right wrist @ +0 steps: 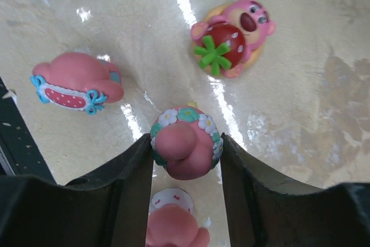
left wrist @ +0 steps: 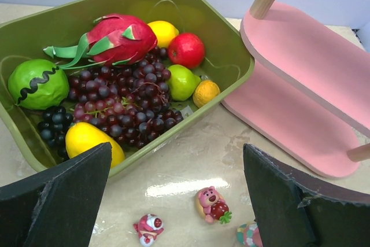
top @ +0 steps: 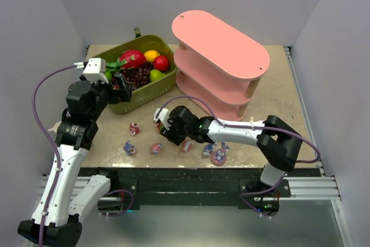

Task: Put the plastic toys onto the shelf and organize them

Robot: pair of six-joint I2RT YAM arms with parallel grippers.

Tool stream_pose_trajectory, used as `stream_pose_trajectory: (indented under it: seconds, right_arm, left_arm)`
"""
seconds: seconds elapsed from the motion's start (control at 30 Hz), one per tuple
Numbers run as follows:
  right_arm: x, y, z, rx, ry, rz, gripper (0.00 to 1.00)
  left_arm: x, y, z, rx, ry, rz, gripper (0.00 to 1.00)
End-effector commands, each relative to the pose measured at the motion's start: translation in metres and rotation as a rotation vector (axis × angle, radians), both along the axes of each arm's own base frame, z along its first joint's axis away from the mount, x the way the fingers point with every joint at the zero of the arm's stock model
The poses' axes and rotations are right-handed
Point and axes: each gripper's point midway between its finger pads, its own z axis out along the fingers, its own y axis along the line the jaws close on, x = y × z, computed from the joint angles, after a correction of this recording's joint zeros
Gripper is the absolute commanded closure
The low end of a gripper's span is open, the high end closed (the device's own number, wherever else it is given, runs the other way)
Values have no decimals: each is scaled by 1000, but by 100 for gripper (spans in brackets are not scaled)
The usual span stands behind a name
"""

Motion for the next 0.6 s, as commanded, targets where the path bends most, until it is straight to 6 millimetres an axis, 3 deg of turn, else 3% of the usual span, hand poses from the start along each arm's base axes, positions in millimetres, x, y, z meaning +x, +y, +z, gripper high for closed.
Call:
stream_pose_trajectory:
  seconds: [0.0,0.13,0.27,0.33,0.57]
  right_arm:
    - [16,-2,53,76,-36,-153,100]
    - [21,-9,94,95,3,-294,100]
    - [28,-37,122,75,-20,-456,100]
    - [29,-41,143,118,-22,-507,100]
    - [37,-79,171,77,-79,-696,100]
  left_arm:
    - [2,-1,3,18,-27,-21,1]
    - [1,-2,2,14,-28,-23,0]
    - [2,-3,-3,12,-22,-29,1]
    - [2,-3,-4,11,-18,-30,0]
    - [0,-3,-6,12,-19,-29,1]
